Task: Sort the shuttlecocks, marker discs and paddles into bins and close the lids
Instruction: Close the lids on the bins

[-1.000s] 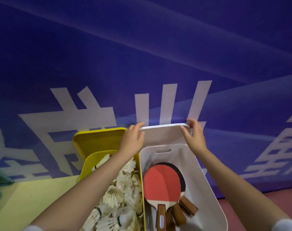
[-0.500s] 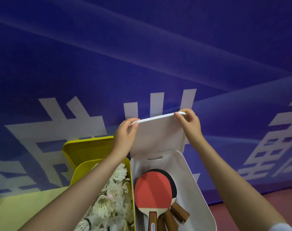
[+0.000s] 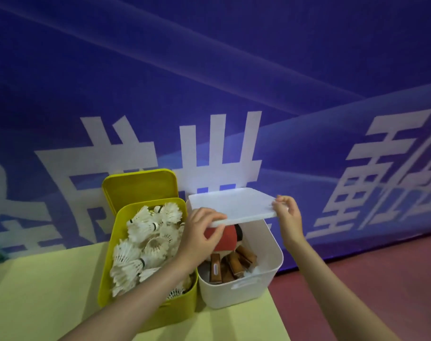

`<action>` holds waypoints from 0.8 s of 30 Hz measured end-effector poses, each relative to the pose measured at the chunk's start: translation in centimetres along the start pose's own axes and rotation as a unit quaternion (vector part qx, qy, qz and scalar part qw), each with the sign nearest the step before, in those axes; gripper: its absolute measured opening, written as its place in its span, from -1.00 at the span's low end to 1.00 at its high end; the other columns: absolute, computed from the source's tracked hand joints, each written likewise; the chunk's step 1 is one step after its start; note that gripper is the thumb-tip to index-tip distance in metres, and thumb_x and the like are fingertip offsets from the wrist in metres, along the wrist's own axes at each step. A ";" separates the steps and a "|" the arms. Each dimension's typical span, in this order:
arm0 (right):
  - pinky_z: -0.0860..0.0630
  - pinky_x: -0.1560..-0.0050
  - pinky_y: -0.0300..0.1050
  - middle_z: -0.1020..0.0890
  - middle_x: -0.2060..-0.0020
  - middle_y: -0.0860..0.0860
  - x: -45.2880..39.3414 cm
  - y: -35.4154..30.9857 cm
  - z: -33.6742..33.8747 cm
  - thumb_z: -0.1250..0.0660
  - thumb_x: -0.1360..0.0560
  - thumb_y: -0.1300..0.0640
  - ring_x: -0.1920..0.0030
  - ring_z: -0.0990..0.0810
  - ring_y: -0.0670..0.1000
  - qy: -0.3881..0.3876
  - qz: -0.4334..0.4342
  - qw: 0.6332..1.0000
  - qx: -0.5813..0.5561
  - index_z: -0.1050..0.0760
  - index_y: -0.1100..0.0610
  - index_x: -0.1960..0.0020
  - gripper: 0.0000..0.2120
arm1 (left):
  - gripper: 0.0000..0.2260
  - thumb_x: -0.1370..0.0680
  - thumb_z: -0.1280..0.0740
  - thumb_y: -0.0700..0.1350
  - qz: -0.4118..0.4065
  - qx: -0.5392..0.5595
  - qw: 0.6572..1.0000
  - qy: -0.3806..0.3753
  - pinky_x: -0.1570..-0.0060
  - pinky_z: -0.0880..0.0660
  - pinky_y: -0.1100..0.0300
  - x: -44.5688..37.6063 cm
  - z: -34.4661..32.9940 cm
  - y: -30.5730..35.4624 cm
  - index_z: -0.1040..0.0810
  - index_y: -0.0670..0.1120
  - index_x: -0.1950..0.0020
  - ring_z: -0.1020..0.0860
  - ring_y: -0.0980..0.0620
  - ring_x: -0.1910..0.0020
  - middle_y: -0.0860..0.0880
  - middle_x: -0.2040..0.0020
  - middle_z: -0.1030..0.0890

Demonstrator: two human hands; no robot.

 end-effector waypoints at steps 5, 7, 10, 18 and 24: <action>-0.42 0.19 -0.24 -0.52 -0.08 0.00 4.1 4.9 1.9 -0.26 -0.49 0.26 0.01 -0.51 -0.01 -0.001 -0.079 0.986 0.144 -0.43 0.05 -0.19 -0.70 | -0.77 -0.44 -0.28 0.02 0.077 -0.031 0.986 -0.143 -0.16 -0.41 0.17 5.7 -2.5 -2.3 -0.62 0.07 -0.05 -0.45 0.14 -0.12 0.15 -0.02 -0.50; -0.42 0.10 -0.16 -0.53 -0.14 0.04 5.0 6.5 2.0 -0.22 -0.50 0.27 -0.05 -0.49 0.00 -0.012 -0.085 0.978 0.189 -0.45 0.11 -0.23 -0.69 | -0.78 -0.50 -0.29 -0.08 0.145 -0.035 0.972 -0.181 -0.22 -0.40 0.22 8.0 -2.9 -3.6 -0.59 0.05 -0.12 -0.40 0.17 -0.18 0.16 -0.08 -0.44; -0.41 -0.05 -0.09 -0.50 -0.21 0.09 5.3 7.1 1.9 -0.16 -0.53 0.27 -0.13 -0.46 0.04 -0.006 -0.073 0.969 0.237 -0.48 0.09 -0.22 -0.69 | -0.75 -0.53 -0.25 -0.20 0.197 -0.043 0.973 -0.111 -0.13 -0.36 0.38 10.7 -1.9 -3.9 -0.56 0.08 -0.11 -0.40 0.25 -0.17 0.23 -0.08 -0.42; -0.39 -0.12 0.00 -0.46 -0.21 0.11 5.9 7.1 1.5 -0.08 -0.54 0.36 -0.25 -0.30 0.13 0.008 -0.048 0.948 0.316 -0.47 0.11 -0.26 -0.62 | -0.76 -0.57 -0.24 -0.20 0.261 0.043 0.964 -0.028 0.06 -0.46 0.32 14.7 -1.4 -2.3 -0.51 0.16 -0.03 -0.51 0.24 0.05 0.20 0.01 -0.52; -0.50 0.07 0.07 -0.52 -0.15 0.17 4.2 7.5 3.2 -0.04 -0.50 0.38 0.04 -0.51 0.10 0.020 -0.196 0.963 0.184 -0.22 0.10 -0.49 -0.43 | -0.67 -0.58 -0.22 0.02 0.418 0.065 0.901 -0.097 -0.19 -0.45 0.08 18.8 -4.9 -4.8 -0.41 0.00 -0.33 -0.49 0.04 -0.22 0.00 -0.25 -0.52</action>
Point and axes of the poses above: each hand's wrist, its own x-axis away from the middle knuckle, its own z-axis out of the back of the hand, y = z × x, the point moved 7 cm from there along -x, towards the middle knuckle
